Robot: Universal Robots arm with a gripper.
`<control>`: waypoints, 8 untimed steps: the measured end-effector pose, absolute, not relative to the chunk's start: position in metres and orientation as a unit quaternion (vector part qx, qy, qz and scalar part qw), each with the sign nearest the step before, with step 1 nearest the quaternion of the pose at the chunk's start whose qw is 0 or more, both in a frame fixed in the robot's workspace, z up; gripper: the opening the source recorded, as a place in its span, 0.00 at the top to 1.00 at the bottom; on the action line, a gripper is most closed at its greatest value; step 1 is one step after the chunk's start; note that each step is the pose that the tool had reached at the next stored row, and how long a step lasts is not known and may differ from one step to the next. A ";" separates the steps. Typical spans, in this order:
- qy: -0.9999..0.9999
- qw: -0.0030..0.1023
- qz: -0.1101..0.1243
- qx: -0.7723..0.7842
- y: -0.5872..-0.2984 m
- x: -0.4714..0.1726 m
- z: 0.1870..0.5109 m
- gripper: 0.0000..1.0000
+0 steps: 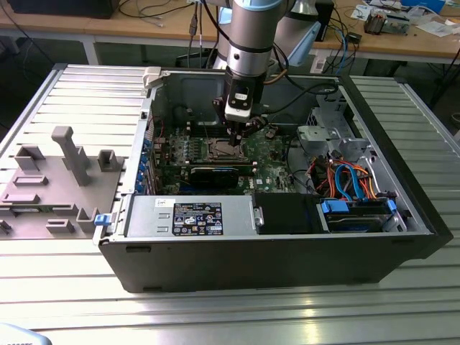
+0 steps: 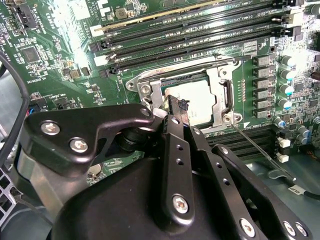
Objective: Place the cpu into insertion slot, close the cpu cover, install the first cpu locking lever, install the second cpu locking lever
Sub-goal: 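Install the first cpu locking lever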
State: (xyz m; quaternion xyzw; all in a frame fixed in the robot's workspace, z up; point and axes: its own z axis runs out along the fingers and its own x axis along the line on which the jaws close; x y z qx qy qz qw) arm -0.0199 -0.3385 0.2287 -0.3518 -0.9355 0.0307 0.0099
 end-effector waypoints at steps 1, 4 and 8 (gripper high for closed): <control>-0.936 0.010 0.031 -0.351 -0.339 -0.020 0.229 0.89; -0.936 0.010 0.031 -0.350 -0.339 -0.020 0.229 0.89; -0.937 0.010 0.031 -0.348 -0.339 -0.020 0.229 0.89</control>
